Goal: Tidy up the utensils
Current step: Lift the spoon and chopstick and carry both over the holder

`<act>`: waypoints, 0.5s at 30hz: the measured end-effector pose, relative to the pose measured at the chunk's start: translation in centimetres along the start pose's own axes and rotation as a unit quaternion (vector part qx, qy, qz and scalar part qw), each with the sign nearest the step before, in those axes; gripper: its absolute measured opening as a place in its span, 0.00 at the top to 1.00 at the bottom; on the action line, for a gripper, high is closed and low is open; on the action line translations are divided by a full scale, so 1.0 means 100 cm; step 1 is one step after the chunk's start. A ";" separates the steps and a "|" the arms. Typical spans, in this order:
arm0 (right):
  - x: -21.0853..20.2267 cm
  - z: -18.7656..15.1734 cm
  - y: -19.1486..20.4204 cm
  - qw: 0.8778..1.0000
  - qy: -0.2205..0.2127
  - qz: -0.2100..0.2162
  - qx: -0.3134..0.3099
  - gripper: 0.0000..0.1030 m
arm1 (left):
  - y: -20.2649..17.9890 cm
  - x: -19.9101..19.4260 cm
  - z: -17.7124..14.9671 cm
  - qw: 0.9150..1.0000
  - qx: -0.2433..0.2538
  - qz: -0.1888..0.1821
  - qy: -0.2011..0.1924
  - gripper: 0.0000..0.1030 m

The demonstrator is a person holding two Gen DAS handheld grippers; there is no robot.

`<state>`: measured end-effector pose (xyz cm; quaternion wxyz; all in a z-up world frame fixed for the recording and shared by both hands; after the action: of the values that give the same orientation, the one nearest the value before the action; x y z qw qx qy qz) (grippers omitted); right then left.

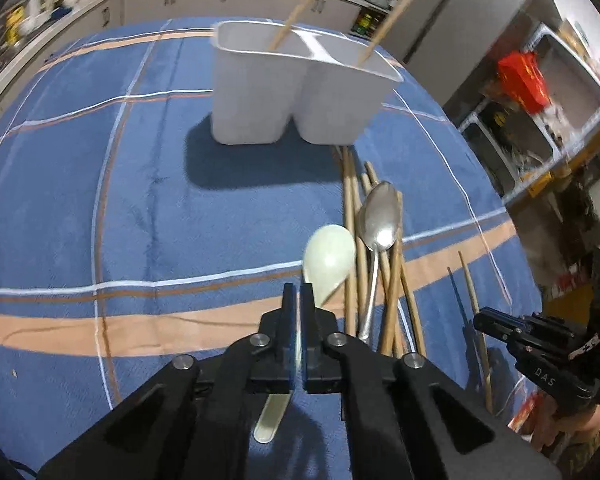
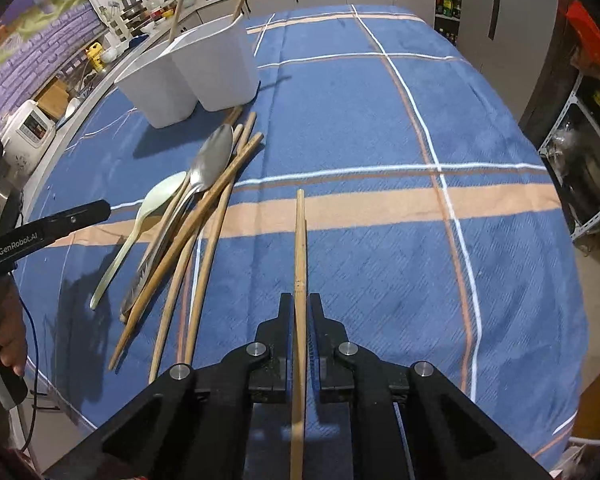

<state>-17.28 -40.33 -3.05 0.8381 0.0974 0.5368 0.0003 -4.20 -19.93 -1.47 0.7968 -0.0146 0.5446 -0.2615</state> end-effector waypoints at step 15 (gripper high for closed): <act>0.014 0.002 0.002 1.000 0.014 0.003 0.003 0.93 | -0.052 0.040 0.008 0.979 0.180 0.094 0.029 0.94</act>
<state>-16.45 -40.02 -4.15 0.8301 0.1020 0.5482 0.0027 -4.47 -26.34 -2.98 0.7915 0.1880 0.5102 -0.2792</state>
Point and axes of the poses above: each gripper's, at about its wrist camera, not at the fingertips, and x roughly the way its jaws point, y to its left, z to its top, the point moved 8 cm from there along x, roughly the way its jaws point, and after that the axes turned 6 degrees about -x, right-handed, at the moved point
